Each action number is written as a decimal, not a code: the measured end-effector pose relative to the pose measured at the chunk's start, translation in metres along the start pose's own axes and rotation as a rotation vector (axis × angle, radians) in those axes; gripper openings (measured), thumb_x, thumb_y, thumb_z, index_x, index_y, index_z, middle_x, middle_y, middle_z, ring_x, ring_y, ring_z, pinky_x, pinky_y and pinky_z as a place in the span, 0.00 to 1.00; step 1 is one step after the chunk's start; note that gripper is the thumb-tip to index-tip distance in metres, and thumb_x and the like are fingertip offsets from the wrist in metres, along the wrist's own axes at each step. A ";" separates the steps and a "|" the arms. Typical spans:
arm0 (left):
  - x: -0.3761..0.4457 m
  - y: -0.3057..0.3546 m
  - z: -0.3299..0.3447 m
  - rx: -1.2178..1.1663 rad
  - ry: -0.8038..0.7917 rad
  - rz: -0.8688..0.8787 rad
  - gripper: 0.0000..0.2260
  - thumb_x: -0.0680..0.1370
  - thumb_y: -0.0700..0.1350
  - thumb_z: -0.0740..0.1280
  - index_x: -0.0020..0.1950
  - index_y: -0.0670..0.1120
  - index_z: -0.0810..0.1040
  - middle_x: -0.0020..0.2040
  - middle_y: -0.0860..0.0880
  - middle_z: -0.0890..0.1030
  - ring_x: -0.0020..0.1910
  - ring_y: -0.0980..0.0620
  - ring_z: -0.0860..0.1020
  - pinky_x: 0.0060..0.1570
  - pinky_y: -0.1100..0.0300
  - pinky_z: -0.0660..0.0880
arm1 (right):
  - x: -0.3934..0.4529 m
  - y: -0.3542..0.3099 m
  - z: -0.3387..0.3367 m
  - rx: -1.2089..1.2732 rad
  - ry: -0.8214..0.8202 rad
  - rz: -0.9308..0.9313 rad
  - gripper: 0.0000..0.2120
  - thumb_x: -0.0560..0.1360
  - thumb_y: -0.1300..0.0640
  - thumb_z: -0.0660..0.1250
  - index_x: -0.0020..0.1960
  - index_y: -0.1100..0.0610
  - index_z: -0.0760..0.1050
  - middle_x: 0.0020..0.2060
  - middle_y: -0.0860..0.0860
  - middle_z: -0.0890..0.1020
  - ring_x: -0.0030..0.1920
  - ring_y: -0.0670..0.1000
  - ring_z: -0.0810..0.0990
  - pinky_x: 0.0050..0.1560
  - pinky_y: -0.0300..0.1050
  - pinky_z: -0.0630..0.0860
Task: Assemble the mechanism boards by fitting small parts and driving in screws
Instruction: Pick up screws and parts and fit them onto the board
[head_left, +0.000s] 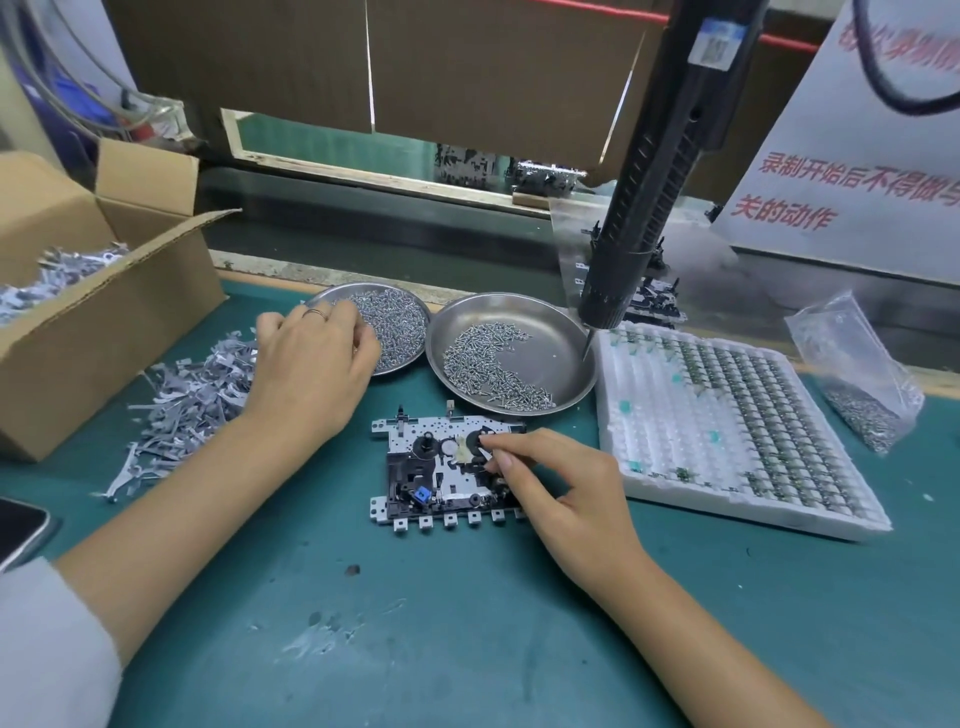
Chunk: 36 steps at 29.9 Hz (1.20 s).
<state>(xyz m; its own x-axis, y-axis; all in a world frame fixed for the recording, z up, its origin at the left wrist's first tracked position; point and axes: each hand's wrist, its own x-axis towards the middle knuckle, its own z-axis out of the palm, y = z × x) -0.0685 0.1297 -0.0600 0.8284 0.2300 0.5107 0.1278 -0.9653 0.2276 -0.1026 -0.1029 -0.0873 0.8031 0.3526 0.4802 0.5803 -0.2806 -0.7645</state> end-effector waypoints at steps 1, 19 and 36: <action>-0.002 0.003 -0.003 -0.043 -0.003 -0.003 0.10 0.80 0.45 0.56 0.44 0.42 0.73 0.40 0.43 0.78 0.43 0.41 0.74 0.52 0.50 0.60 | 0.000 0.000 0.000 -0.002 0.004 -0.005 0.09 0.74 0.61 0.65 0.51 0.58 0.83 0.38 0.49 0.83 0.41 0.45 0.80 0.44 0.40 0.76; -0.055 0.031 -0.014 -0.892 -0.056 -0.093 0.09 0.75 0.40 0.65 0.35 0.49 0.75 0.28 0.53 0.74 0.29 0.58 0.70 0.30 0.70 0.65 | 0.084 0.011 -0.008 -0.598 -0.161 0.315 0.14 0.75 0.58 0.69 0.61 0.57 0.79 0.53 0.54 0.82 0.52 0.51 0.79 0.56 0.43 0.73; -0.059 0.035 -0.013 -1.157 -0.083 -0.168 0.07 0.70 0.41 0.75 0.42 0.53 0.85 0.38 0.58 0.84 0.38 0.60 0.81 0.41 0.71 0.74 | 0.080 0.017 -0.008 -0.326 0.101 0.275 0.07 0.71 0.67 0.71 0.46 0.58 0.84 0.37 0.43 0.81 0.39 0.38 0.79 0.47 0.28 0.74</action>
<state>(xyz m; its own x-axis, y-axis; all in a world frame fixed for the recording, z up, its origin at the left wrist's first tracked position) -0.1201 0.0838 -0.0708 0.8870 0.2940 0.3561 -0.2973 -0.2264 0.9275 -0.0272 -0.0870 -0.0582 0.9336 0.1403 0.3296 0.3418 -0.6249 -0.7019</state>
